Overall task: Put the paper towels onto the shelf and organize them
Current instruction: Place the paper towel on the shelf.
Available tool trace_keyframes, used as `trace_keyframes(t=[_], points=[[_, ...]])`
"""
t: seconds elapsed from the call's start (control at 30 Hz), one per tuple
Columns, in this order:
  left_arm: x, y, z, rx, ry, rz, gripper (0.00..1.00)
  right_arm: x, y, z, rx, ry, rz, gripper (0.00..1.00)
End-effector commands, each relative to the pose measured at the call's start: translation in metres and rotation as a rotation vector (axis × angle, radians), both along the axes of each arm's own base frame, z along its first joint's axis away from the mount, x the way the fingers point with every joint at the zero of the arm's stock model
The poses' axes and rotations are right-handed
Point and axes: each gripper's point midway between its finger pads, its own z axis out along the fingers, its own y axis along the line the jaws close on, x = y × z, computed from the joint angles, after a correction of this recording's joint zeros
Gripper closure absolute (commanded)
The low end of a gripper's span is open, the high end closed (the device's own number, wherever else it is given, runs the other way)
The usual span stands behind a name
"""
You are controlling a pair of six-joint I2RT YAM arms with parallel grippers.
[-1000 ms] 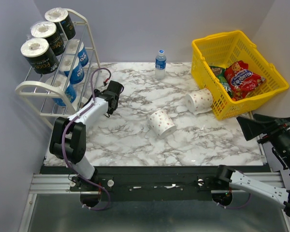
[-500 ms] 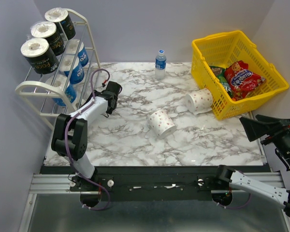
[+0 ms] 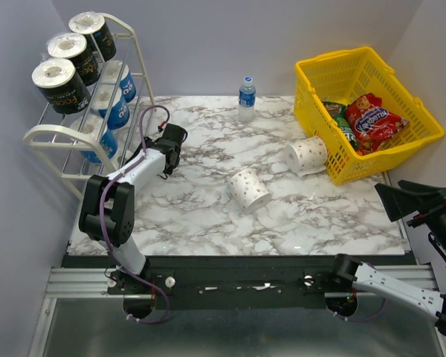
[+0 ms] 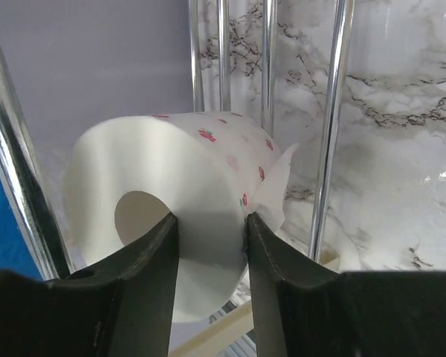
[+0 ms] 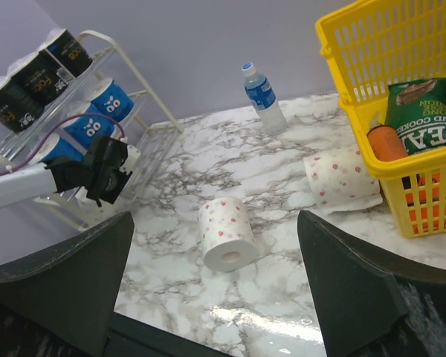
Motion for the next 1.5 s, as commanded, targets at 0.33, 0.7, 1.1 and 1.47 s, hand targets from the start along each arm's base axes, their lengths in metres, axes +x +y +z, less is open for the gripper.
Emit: trace_keyframes(t=[0.33, 0.7, 1.1, 1.47], points=[[0.018, -0.007, 0.002, -0.058, -0.065, -0.035, 0.47, 0.000, -0.004, -0.005, -0.005, 0.009, -0.010, 0.00], [0.014, -0.001, 0.009, -0.012, -0.059, -0.010, 0.37, 0.002, -0.004, -0.010, -0.017, 0.015, -0.024, 0.00], [0.015, 0.007, 0.030, 0.066, -0.108, 0.015, 0.58, 0.003, -0.003, -0.009, -0.024, 0.016, -0.021, 0.00], [0.017, 0.008, 0.032, 0.079, -0.109, 0.018, 0.46, 0.006, 0.002, -0.007, -0.037, 0.012, -0.020, 0.00]])
